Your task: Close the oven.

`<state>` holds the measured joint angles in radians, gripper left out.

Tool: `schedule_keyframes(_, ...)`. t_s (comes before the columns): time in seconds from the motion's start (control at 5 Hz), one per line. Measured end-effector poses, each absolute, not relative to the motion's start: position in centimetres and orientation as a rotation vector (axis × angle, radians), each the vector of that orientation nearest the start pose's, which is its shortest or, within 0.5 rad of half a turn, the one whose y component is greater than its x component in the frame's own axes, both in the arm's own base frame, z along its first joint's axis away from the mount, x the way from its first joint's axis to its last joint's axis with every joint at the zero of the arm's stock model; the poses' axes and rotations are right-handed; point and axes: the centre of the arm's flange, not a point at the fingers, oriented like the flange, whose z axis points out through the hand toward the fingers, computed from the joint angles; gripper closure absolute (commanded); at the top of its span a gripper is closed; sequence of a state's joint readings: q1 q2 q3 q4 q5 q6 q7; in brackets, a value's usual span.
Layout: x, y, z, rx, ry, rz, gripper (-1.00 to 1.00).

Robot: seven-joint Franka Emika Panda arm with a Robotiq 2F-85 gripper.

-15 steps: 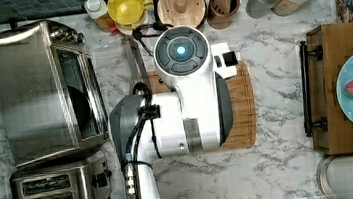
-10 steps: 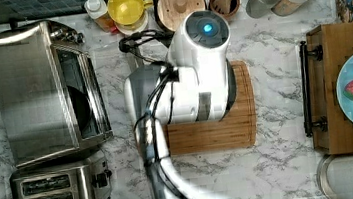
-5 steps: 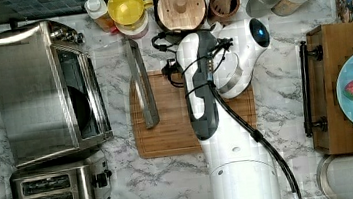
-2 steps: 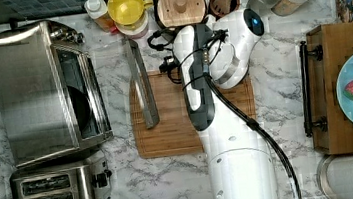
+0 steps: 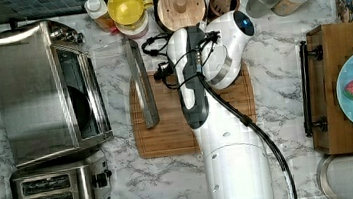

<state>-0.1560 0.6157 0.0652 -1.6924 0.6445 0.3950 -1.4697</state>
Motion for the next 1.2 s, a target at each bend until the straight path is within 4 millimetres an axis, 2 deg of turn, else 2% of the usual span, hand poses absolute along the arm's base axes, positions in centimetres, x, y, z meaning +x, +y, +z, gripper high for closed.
schedule_keyframes(0.4,64.7,-0.2,22.5,-2.451,-0.318,0.126,1.00)
schedule_keyframes(0.6,64.7,1.6,22.6,-2.437,-0.345,0.136,1.00)
schedule_keyframes(1.0,64.8,3.1,22.3,-2.492,-0.403,0.160,1.00)
schedule_keyframes(1.2,64.9,3.5,22.2,-2.512,-0.351,0.204,1.00)
